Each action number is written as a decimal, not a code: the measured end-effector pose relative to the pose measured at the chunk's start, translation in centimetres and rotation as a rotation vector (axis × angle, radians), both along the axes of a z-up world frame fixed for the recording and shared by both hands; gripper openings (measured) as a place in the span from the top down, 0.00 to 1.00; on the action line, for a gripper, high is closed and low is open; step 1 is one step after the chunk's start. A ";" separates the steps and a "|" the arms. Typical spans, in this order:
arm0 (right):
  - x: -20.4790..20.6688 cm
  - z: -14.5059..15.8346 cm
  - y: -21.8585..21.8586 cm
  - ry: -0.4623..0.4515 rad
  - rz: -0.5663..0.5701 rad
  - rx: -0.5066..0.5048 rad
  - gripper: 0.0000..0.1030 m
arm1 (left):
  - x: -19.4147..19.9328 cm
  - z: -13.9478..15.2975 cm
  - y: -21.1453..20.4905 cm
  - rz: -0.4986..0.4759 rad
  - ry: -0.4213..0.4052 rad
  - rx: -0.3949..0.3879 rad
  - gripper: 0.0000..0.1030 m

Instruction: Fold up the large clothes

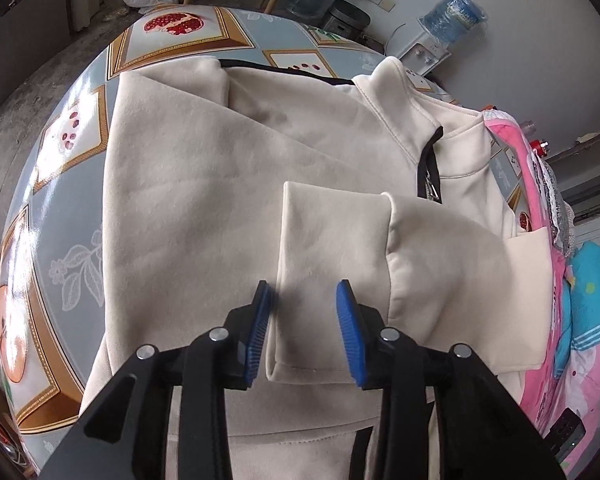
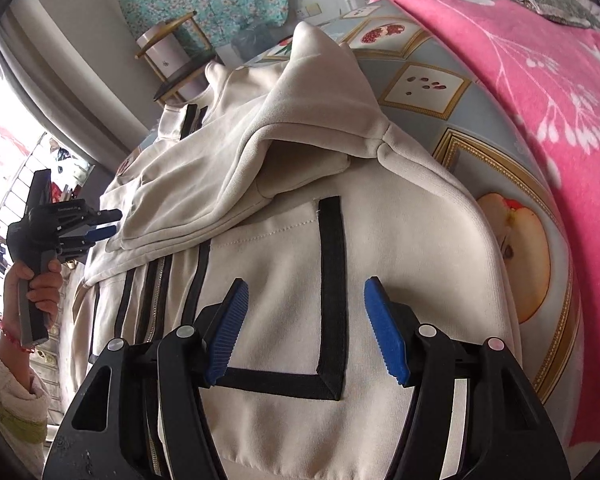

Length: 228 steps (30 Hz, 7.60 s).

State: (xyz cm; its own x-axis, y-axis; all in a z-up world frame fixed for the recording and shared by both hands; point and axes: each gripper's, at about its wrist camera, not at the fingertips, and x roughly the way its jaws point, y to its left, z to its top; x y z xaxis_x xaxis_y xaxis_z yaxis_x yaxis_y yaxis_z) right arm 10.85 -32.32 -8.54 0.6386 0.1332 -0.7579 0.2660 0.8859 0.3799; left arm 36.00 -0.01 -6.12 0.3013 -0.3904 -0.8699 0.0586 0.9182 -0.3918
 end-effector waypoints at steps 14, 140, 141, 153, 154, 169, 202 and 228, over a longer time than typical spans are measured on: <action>0.1 0.7 -0.2 -0.011 0.016 0.004 0.43 | -1.7 2.5 1.9 0.014 -0.094 -0.045 0.96; 22.4 1.5 9.4 0.068 0.426 -0.119 0.63 | 2.8 4.7 -2.6 -0.168 -0.237 -0.135 0.72; 22.2 2.0 9.3 0.057 0.422 -0.108 0.63 | 2.8 4.3 -3.6 -0.213 -0.228 -0.102 0.71; 20.5 2.7 9.2 0.053 0.366 -0.355 0.62 | 1.1 1.4 -5.5 -0.270 -0.357 0.237 0.70; 20.1 3.7 9.3 0.030 0.363 -0.334 0.62 | 0.6 1.9 -5.5 -0.273 -0.392 0.272 0.70; 23.2 2.2 12.0 -0.019 0.350 -0.280 0.51 | -0.3 0.3 -6.7 -0.274 -0.461 0.343 0.68; -2.2 5.0 10.7 0.019 0.101 -0.191 0.12 | -18.6 4.9 3.3 -0.211 -0.409 0.209 0.34; -15.5 1.7 13.7 0.089 0.060 -0.354 0.12 | -35.5 -2.6 15.0 -0.033 -0.390 0.307 0.31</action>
